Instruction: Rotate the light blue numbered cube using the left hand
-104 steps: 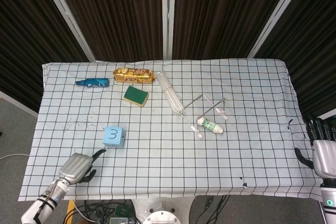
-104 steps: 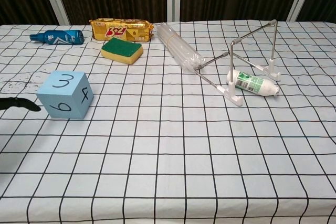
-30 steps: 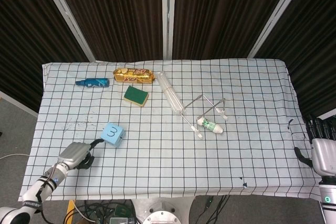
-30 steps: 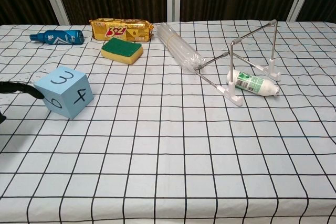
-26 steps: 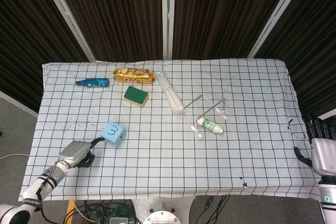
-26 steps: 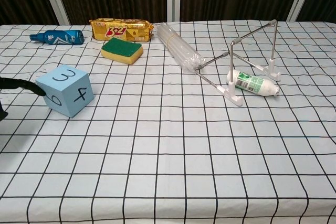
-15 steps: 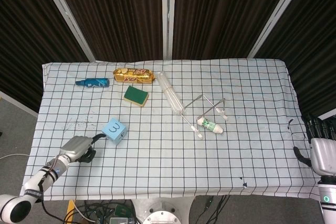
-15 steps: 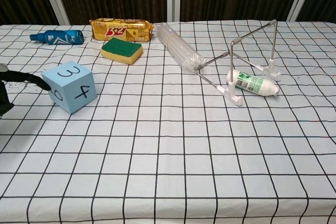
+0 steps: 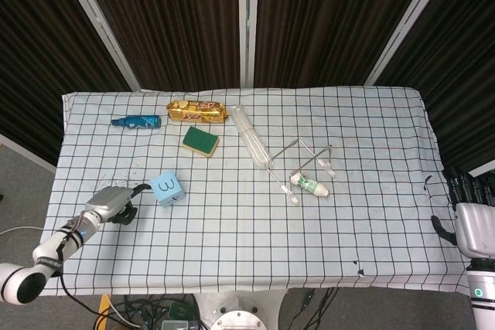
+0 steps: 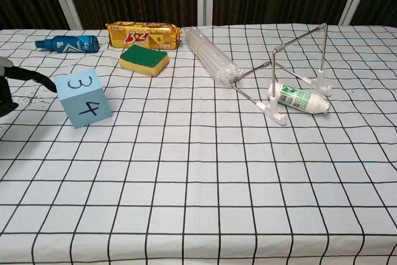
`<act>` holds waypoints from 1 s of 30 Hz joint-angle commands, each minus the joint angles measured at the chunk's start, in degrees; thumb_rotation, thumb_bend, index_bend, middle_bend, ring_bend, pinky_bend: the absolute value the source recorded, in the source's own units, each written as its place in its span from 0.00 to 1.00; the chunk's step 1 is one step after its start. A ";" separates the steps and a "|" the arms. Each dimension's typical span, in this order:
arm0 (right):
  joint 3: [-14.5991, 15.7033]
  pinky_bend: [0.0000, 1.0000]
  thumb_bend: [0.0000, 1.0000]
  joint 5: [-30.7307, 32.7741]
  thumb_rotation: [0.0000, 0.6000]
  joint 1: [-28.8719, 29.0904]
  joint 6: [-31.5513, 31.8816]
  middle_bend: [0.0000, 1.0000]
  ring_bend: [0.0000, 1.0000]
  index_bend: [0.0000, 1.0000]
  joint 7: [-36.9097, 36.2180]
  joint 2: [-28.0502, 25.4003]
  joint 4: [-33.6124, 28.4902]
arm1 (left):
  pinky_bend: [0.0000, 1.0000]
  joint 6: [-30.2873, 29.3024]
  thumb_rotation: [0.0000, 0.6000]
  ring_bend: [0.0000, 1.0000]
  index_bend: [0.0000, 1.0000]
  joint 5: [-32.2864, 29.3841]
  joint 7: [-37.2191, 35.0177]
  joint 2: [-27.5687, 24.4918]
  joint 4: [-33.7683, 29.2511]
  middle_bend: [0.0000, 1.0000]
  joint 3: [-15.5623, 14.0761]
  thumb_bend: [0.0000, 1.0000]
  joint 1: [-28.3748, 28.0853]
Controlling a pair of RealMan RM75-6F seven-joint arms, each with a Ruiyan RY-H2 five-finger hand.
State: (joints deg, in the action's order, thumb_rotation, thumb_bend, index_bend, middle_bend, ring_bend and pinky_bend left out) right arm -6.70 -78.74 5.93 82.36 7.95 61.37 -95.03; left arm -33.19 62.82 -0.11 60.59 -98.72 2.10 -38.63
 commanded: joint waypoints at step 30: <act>-0.91 0.00 0.24 3.52 1.00 2.08 -2.58 0.00 0.00 0.00 5.38 1.12 -1.51 | 0.91 11.80 1.00 0.93 0.11 -2.54 0.00 1.91 9.38 0.86 0.34 0.59 -12.18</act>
State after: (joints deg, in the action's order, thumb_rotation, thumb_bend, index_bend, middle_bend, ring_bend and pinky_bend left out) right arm -7.55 -75.30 7.96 79.81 13.24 62.46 -96.50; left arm -21.96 60.57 -0.28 62.25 -89.84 2.41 -50.22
